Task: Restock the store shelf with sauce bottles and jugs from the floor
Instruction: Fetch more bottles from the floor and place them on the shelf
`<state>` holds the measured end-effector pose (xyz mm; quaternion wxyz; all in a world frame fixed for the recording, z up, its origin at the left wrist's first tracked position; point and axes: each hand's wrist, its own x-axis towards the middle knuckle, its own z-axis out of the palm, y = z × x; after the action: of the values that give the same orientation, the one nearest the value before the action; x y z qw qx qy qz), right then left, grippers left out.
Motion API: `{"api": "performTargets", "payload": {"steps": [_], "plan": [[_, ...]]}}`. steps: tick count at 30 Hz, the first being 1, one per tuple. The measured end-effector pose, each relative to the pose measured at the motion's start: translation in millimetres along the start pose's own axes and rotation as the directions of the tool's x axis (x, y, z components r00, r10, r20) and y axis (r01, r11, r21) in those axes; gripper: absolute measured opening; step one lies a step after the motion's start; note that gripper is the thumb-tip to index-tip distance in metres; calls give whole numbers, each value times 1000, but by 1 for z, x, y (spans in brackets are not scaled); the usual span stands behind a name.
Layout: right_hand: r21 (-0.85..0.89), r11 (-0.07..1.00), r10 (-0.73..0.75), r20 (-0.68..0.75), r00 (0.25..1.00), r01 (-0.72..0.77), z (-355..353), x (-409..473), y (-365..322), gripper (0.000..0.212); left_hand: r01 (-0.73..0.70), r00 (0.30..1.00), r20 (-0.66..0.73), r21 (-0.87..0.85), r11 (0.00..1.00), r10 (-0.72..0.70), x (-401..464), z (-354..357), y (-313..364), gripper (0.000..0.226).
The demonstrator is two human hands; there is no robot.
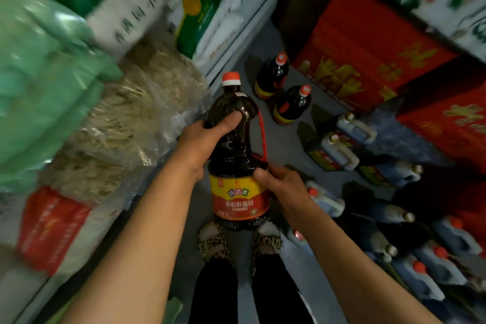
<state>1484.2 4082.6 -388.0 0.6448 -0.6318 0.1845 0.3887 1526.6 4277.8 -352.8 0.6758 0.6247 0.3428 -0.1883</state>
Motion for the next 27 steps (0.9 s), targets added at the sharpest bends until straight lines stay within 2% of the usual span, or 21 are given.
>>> {"api": "performTargets", "payload": {"steps": [3, 10, 12, 16, 21, 27], "plan": [[-35, 998, -49, -6, 999, 49, 17, -51, -34, 49, -57, 998, 0, -1, 998, 57, -55, -9, 38, 35], [-82, 958, -268, 82, 960, 275, 44, -176, -98, 37, -236, 970, -71, -17, 972, 234, -203, -24, 106, 47], [-82, 931, -344, 128, 930, 355, 48, -216, -108, 35, -295, 949, -115, -1, 956, 293, -256, -26, 117, 43], [-69, 882, -438, 241, 866, 465, 53, -306, -119, 36, -381, 897, -228, 35, 924, 379, -371, -22, 129, 55], [-42, 823, -520, 347, 780, 567, 66, -416, -136, 40, -460, 830, -364, -20, 888, 422, -524, -19, 140, 46], [4, 741, -587, 488, 646, 671, 115, -517, -156, 52, -562, 717, -535, -62, 825, 447, -669, -39, 149, 50]]}}
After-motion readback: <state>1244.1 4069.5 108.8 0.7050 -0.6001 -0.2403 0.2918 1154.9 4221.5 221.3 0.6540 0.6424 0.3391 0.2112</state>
